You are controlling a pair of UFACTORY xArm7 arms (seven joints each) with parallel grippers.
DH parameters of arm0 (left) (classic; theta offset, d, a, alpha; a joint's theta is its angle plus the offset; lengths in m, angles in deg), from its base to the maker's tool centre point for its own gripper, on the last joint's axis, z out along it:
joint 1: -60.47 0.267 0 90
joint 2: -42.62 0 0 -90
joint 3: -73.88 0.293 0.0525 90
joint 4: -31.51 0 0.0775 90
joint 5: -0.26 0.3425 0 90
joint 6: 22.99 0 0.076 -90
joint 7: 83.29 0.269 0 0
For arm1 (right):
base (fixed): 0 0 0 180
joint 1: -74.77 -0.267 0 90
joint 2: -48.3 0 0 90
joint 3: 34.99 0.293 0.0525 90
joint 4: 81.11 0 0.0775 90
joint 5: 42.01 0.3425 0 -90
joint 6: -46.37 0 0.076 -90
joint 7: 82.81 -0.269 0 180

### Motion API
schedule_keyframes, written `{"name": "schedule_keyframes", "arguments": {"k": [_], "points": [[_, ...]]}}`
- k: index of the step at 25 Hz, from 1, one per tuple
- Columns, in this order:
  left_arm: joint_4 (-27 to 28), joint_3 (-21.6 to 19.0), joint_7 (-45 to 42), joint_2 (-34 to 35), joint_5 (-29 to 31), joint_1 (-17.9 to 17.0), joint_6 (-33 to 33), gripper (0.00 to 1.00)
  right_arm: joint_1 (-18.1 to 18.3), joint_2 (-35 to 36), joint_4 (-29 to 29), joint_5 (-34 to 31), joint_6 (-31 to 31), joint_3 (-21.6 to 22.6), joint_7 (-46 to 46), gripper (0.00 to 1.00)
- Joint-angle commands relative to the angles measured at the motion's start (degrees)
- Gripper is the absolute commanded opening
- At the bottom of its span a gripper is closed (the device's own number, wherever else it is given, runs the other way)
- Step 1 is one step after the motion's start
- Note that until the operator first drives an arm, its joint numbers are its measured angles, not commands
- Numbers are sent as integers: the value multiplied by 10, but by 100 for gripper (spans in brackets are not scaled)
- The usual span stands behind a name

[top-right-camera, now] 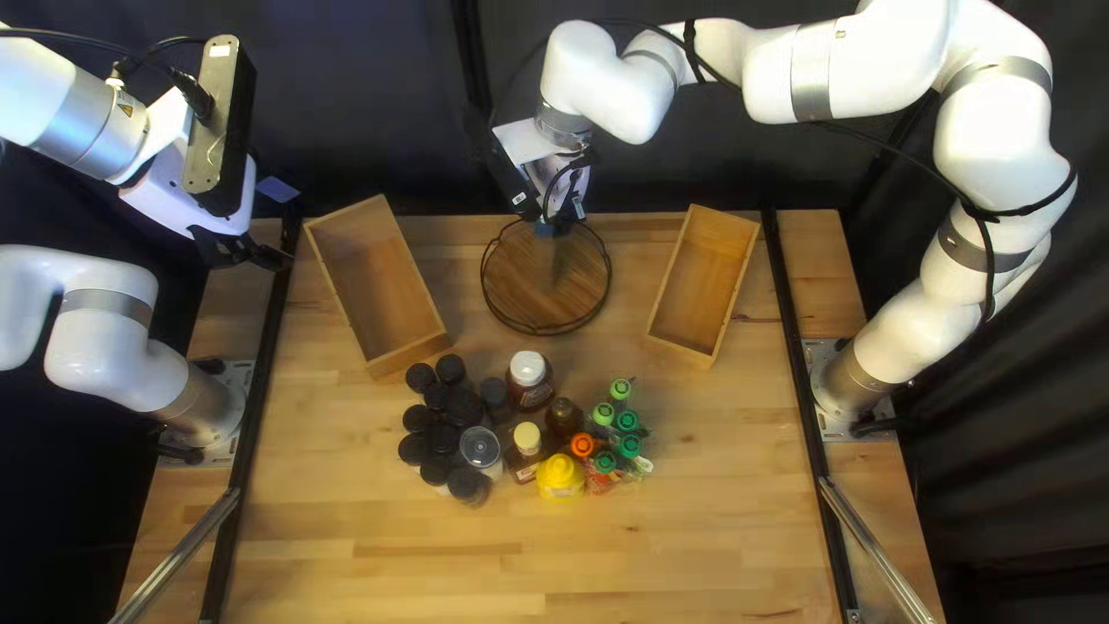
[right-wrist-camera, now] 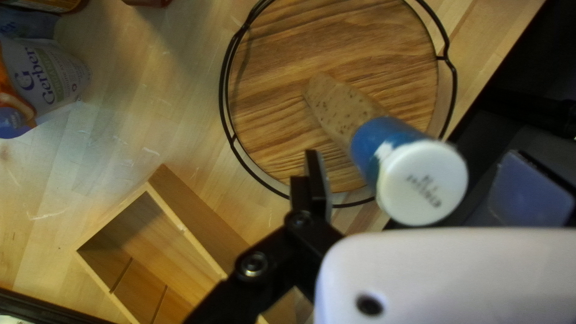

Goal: Separate condiments, baby food and spices and place it in 3 different racks/containers

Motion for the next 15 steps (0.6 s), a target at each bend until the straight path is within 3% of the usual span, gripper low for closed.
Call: {"name": "schedule_keyframes", "arguments": {"k": [1,9,15], "points": [[0,0,0,0,0,0,0,100,5,39,-16,25,-10,2,6,100],[0,0,0,0,0,0,0,100,-32,148,-22,95,-81,37,-55,100],[0,0,0,0,0,0,0,100,-81,134,-21,94,-80,101,-164,100]]}}
